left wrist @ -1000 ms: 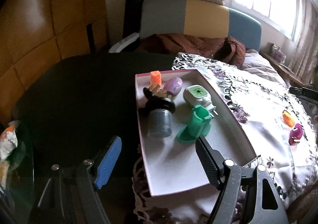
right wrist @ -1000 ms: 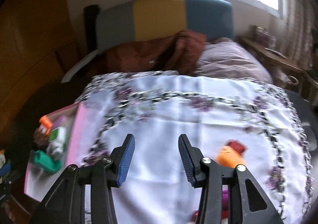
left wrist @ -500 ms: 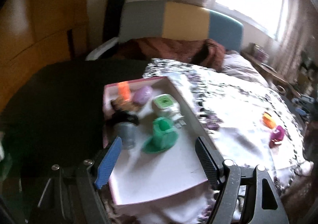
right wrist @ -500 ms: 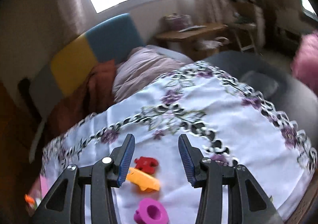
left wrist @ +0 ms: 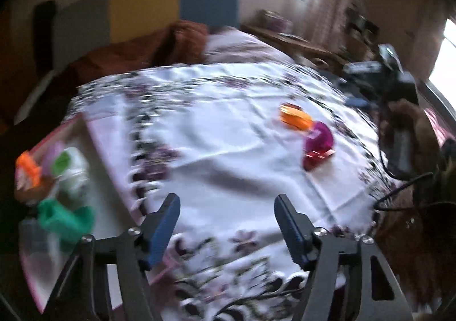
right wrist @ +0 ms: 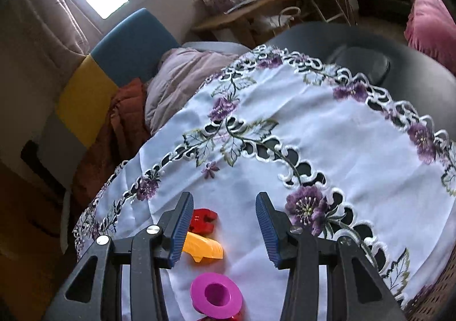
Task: Organize rigid objects
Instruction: 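Move both tools back toward the remaining yellow, red and magenta pieces, then grasp the red cylinder with the left tool and lift it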
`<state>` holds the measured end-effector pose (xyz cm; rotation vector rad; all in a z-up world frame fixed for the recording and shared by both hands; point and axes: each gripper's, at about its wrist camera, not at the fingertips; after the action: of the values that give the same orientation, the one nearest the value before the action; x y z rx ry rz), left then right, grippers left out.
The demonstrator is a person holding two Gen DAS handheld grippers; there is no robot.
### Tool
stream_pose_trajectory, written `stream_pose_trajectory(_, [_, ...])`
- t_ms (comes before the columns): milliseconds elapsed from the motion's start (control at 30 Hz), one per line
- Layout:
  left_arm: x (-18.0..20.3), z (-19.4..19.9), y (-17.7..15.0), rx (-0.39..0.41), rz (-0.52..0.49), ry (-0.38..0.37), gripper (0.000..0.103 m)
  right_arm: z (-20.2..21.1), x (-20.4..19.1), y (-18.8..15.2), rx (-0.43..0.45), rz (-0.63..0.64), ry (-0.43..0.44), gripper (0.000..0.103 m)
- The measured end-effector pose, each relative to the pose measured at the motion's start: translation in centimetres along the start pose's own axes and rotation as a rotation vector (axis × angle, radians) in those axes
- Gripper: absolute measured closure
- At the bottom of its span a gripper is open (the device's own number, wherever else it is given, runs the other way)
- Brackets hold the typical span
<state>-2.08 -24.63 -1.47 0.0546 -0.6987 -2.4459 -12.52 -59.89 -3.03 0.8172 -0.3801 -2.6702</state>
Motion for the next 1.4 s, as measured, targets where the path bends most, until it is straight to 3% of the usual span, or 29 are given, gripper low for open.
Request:
stream_pose_trajectory(200, [4.1, -3.6, 2.1, -0.069, -0.126, -0.094, 0.056, -0.5, 0.1, 0.0, -0.031, -0.008, 0.008, 0.057])
stream_pose_trajectory(533, [9.9, -8.1, 5.4, -0.092, -0.281, -0.157, 0.056, -0.6, 0.1, 0.1, -0.047, -0.016, 0.038, 0.057])
stream_pose_trajectory(800, [11.7, -11.7, 7.8, -0.122, -0.374, -0.187, 0.056, -0.9, 0.3, 0.1, -0.061, -0.032, 0.056, 0.057])
stream_pose_trajectory(933, [12.4, -13.2, 8.0, -0.162, -0.373, -0.192, 0.061, -1.1, 0.2, 0.1, -0.070, -0.030, 0.052, 0.057])
stream_pose_trajectory(967, [12.6, -13.6, 8.0, -0.169, -0.375, -0.190, 0.073, -1.2, 0.2, 0.1, -0.073, -0.033, 0.053, 0.057])
stream_pose_trajectory(1000, [12.8, -13.7, 7.9, -0.167, -0.373, -0.187, 0.077, -1.3, 0.2, 0.1, -0.076, -0.035, 0.053, 0.057])
stream_pose_trajectory(1100, [12.2, -13.4, 7.3, -0.148, -0.334, -0.189, 0.077, -1.5, 0.3, 0.1, -0.085, -0.032, 0.046, 0.057])
stream_pose_trajectory(1267, [8.3, -11.2, 5.7, -0.124, -0.182, -0.173, 0.077, -2.1, -0.3, -0.1, -0.116, 0.000, 0.042, 0.057])
stream_pose_trajectory(1400, [5.2, -9.7, 3.8, -0.102, -0.075, -0.089, 0.077, -3.6, -1.5, -0.8, -0.204, 0.062, 0.058, 0.057])
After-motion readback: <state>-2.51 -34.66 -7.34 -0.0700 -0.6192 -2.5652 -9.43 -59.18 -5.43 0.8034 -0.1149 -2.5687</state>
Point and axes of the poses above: each gripper's, at about its wrist camera, not at the fingertips, and z roughly against the way its jaws point, x to its right, y to its top, and after that the axes turned 11 degrees about -x, right-handed
